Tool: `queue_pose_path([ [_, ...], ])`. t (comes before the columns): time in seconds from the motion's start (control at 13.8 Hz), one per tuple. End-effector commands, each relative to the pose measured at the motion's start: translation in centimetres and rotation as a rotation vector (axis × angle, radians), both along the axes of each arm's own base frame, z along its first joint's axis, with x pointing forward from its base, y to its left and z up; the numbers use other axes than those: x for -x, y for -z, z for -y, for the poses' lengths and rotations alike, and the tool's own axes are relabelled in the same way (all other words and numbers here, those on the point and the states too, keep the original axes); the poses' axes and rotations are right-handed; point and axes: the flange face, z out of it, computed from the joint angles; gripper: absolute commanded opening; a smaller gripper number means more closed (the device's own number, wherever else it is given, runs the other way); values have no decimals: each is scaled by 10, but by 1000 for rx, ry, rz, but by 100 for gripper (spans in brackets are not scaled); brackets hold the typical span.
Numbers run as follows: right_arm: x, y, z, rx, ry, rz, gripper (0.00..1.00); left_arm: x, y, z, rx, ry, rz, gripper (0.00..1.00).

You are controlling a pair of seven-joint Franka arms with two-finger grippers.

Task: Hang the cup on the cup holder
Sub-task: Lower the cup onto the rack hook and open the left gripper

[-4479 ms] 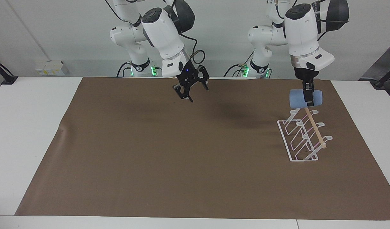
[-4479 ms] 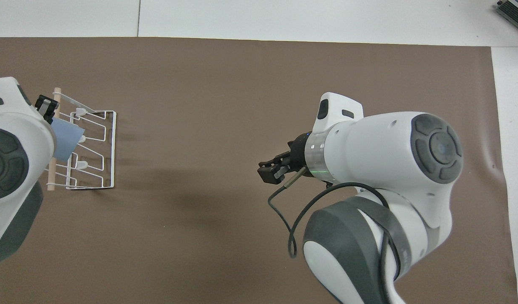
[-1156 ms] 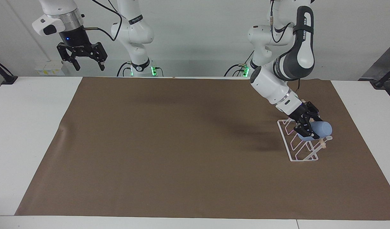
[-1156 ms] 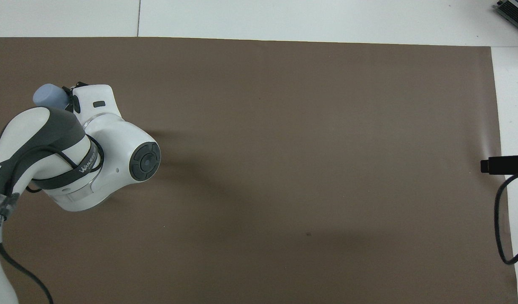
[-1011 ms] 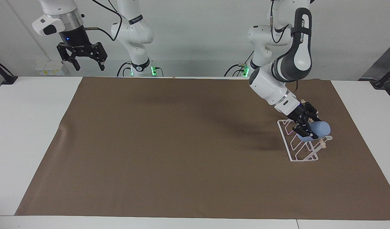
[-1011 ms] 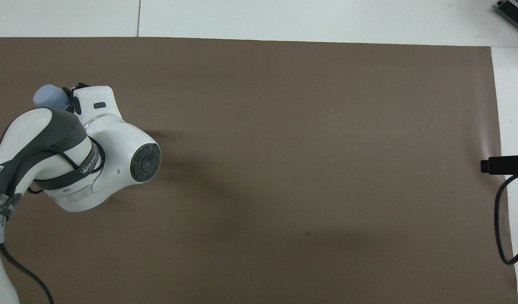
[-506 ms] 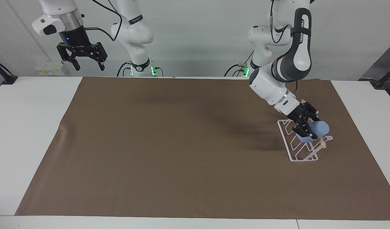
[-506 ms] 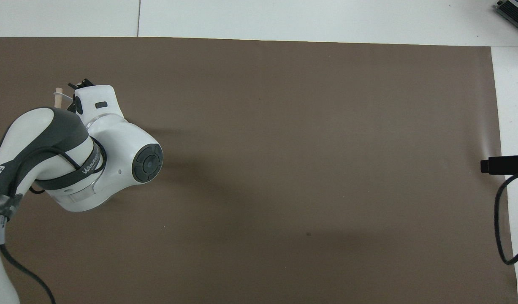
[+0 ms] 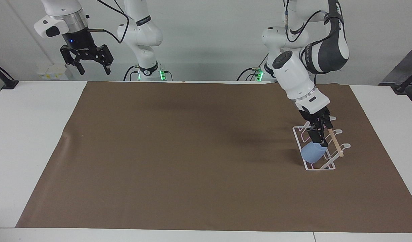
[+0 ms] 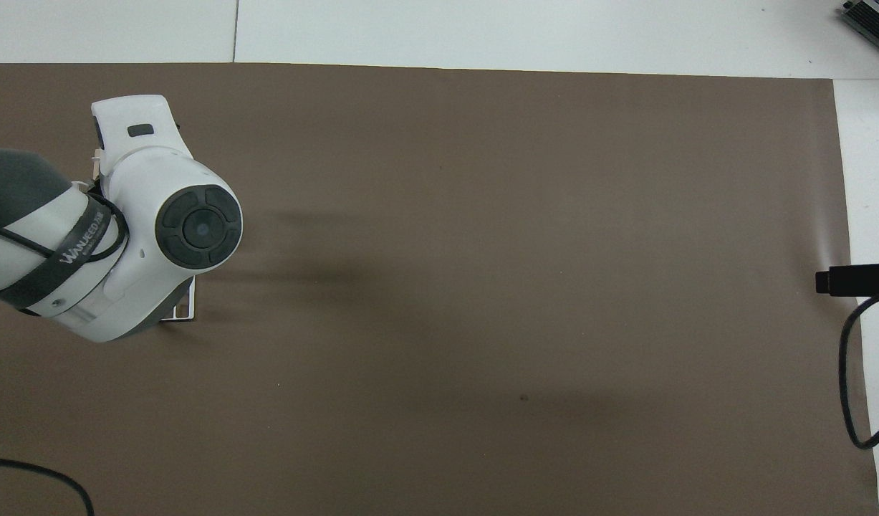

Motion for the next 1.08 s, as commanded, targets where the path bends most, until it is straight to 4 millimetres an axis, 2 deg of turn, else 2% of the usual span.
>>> queue_pose_path([
  [0.0, 5, -2, 0, 12, 15, -2, 100, 1, -23, -21, 118, 64, -87, 100],
  [0.36, 5, -3, 0, 12, 15, -1, 100, 17, -62, -59, 300, 304, -270, 100],
  [0.65, 5, -3, 0, 12, 13, -1, 100, 33, -71, -71, 322, 487, -421, 100],
  [0.79, 5, -3, 0, 12, 15, -1, 100, 39, -71, -88, 299, 588, -516, 100],
  [1.01, 5, -2, 0, 12, 13, -2, 100, 51, -84, -113, 296, 716, -601, 100],
])
